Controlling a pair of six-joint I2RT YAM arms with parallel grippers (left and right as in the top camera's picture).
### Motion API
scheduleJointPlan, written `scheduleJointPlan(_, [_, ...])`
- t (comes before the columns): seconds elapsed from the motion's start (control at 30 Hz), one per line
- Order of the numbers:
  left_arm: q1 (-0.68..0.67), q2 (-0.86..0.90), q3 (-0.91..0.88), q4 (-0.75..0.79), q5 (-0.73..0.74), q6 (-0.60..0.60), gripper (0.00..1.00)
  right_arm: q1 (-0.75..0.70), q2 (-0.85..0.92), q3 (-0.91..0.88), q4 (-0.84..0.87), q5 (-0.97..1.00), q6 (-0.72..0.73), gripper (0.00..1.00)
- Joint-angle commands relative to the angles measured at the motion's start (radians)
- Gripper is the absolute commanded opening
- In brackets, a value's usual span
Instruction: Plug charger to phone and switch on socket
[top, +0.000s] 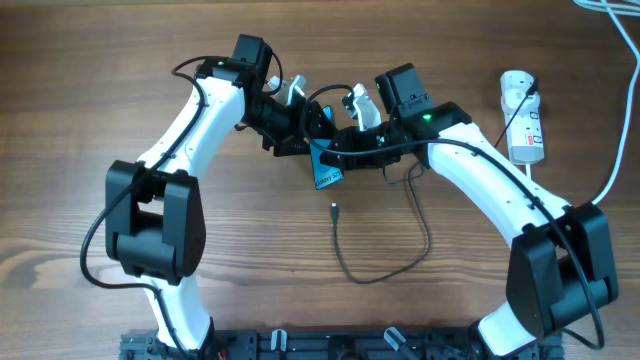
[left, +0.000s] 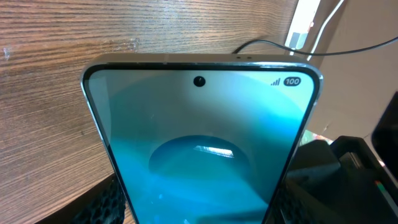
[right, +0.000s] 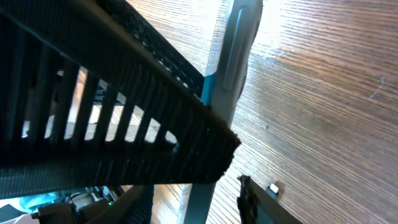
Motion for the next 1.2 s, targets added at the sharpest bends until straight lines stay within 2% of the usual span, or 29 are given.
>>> scheduleJointPlan(0.0, [-0.005, -0.036, 0.003, 0.003, 0.042, 0.025, 0.66, 0.006, 0.014, -0.003, 0.003, 0.001, 0.033, 0.37])
scheduleJointPlan(0.13, [-0.005, -0.036, 0.003, 0.003, 0.042, 0.025, 0.66, 0.006, 0.014, -0.003, -0.019, 0.002, 0.032, 0.27])
scheduleJointPlan(0.2, [-0.005, -0.036, 0.003, 0.003, 0.039, 0.025, 0.69, 0.006, 0.014, -0.003, -0.019, 0.002, 0.033, 0.17])
scheduleJointPlan(0.23, [-0.005, -0.036, 0.003, 0.003, 0.034, 0.025, 0.7, 0.006, 0.014, -0.003, -0.019, 0.002, 0.033, 0.04])
scheduleJointPlan(0.3, [-0.005, -0.036, 0.003, 0.003, 0.031, 0.025, 0.85, 0.006, 0.014, -0.003, -0.019, 0.001, 0.033, 0.04])
scheduleJointPlan(0.33, [-0.005, -0.036, 0.003, 0.003, 0.031, 0.025, 0.98, 0.006, 0.014, -0.003, -0.019, 0.001, 0.033, 0.04])
scheduleJointPlan(0.4, [-0.004, -0.036, 0.003, 0.003, 0.023, 0.025, 1.0, 0.003, 0.014, -0.002, -0.015, -0.021, 0.033, 0.04])
scheduleJointPlan(0.5, [0.006, -0.036, 0.003, 0.024, 0.034, 0.025, 0.96, -0.019, 0.014, -0.002, 0.011, -0.146, 0.032, 0.04])
scheduleJointPlan(0.53, [0.017, -0.038, 0.003, 0.043, 0.08, 0.028, 0.95, -0.032, 0.014, -0.002, 0.034, -0.217, 0.032, 0.04])
scheduleJointPlan(0.63, [0.079, -0.06, 0.003, 0.127, 0.435, 0.154, 0.91, -0.076, 0.014, -0.002, 0.143, -0.388, 0.04, 0.04])
scheduleJointPlan(0.77, [0.171, -0.118, 0.003, 0.294, 0.756, 0.16, 0.88, -0.104, 0.014, -0.002, 0.326, -0.48, 0.187, 0.04])
scheduleJointPlan(0.87, [0.186, -0.172, 0.003, 0.349, 0.764, 0.156, 0.84, -0.103, 0.014, -0.002, 0.503, -0.538, 0.299, 0.04])
scheduleJointPlan(0.97, [0.185, -0.211, 0.003, 0.367, 0.764, 0.156, 0.71, -0.103, 0.014, -0.002, 0.634, -0.541, 0.407, 0.04])
scheduleJointPlan(1.03, [0.185, -0.223, 0.003, 0.373, 0.764, 0.155, 0.63, -0.103, 0.014, -0.002, 0.655, -0.541, 0.445, 0.04])
scheduleJointPlan(1.07, [0.185, -0.236, 0.004, 0.373, 0.764, 0.155, 0.55, -0.1, 0.014, -0.002, 0.679, -0.539, 0.457, 0.04])
scheduleJointPlan(1.17, [0.185, -0.259, 0.003, 0.374, 0.764, 0.155, 0.56, -0.1, 0.014, -0.002, 0.749, -0.53, 0.507, 0.04])
